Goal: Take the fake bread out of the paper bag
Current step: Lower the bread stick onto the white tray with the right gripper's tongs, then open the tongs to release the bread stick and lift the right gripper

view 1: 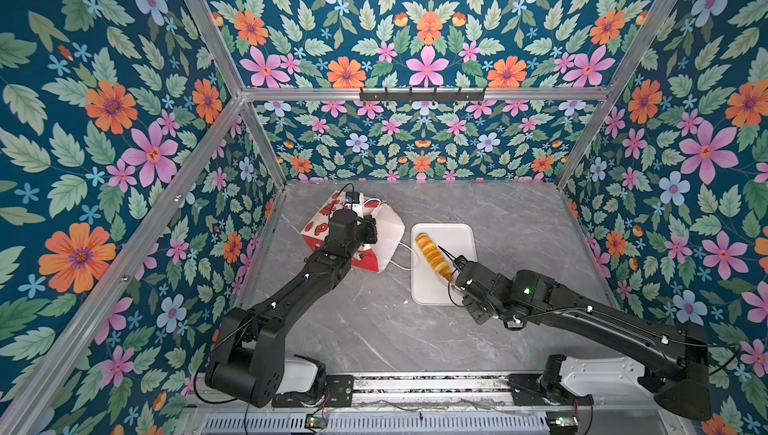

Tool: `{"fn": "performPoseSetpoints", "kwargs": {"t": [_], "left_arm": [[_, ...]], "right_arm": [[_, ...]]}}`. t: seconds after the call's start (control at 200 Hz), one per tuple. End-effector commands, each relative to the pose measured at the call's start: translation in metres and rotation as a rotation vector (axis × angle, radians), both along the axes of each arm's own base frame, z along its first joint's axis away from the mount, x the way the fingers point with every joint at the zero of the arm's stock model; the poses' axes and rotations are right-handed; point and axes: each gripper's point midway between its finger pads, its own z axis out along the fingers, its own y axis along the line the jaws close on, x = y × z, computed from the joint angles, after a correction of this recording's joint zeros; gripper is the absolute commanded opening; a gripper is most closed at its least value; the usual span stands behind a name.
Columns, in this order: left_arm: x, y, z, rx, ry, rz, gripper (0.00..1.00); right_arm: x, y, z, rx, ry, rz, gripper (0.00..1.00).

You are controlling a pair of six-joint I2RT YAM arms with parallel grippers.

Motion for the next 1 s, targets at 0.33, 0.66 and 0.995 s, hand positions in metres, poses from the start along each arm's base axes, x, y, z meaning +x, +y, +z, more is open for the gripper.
{"fn": "performPoseSetpoints", "kwargs": {"t": [0.33,0.66,0.995], "left_arm": [[0.000,-0.002,0.005,-0.028,-0.018,-0.009,0.00],[0.000,-0.005,0.000,-0.042,-0.010,-0.020,0.00],[0.000,-0.003,0.005,-0.031,-0.020,-0.016,0.00]], "right_arm": [[0.068,0.024,-0.001,0.070,-0.052,-0.035,0.38],[0.077,0.032,-0.014,0.075,-0.026,-0.029,0.38],[0.089,0.023,-0.027,0.047,-0.022,-0.075,0.38]]}}
